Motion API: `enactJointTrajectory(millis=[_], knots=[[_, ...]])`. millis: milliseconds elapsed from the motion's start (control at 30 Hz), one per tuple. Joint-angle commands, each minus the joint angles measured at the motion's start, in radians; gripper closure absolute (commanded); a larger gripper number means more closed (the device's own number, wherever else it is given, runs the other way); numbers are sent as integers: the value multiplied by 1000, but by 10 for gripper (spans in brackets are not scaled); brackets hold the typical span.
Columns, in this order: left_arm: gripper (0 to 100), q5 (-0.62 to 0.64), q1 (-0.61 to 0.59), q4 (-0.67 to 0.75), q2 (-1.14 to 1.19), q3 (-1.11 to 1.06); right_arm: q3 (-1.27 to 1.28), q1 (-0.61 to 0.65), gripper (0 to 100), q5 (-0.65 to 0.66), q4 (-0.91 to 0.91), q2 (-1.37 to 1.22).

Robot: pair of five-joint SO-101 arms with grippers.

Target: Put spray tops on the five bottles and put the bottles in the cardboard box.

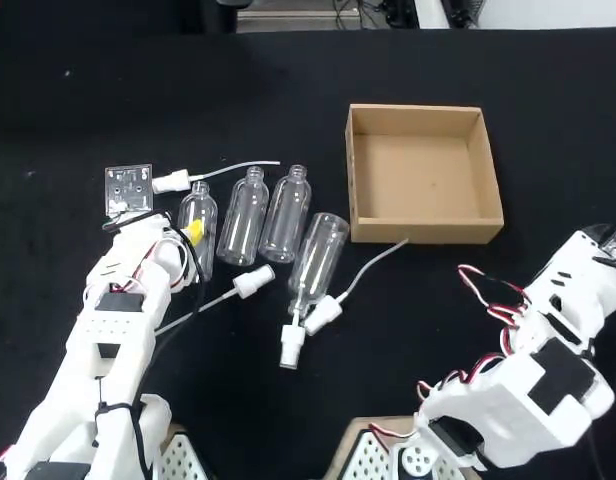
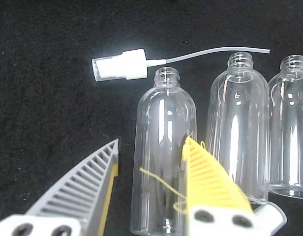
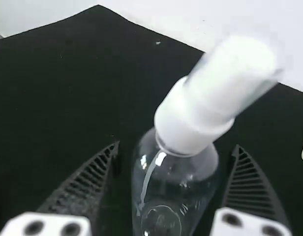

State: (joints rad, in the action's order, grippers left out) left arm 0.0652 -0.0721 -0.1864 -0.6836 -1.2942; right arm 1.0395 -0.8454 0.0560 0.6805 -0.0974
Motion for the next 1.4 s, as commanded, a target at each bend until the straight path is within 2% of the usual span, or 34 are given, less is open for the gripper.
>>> enactJointTrajectory(millis=[0, 1367], knots=[[798, 6, -2, 20, -5, 8, -61, 14, 712, 5, -9, 61], [798, 6, -2, 20, -5, 8, -24, 8, 712, 6, -9, 51]])
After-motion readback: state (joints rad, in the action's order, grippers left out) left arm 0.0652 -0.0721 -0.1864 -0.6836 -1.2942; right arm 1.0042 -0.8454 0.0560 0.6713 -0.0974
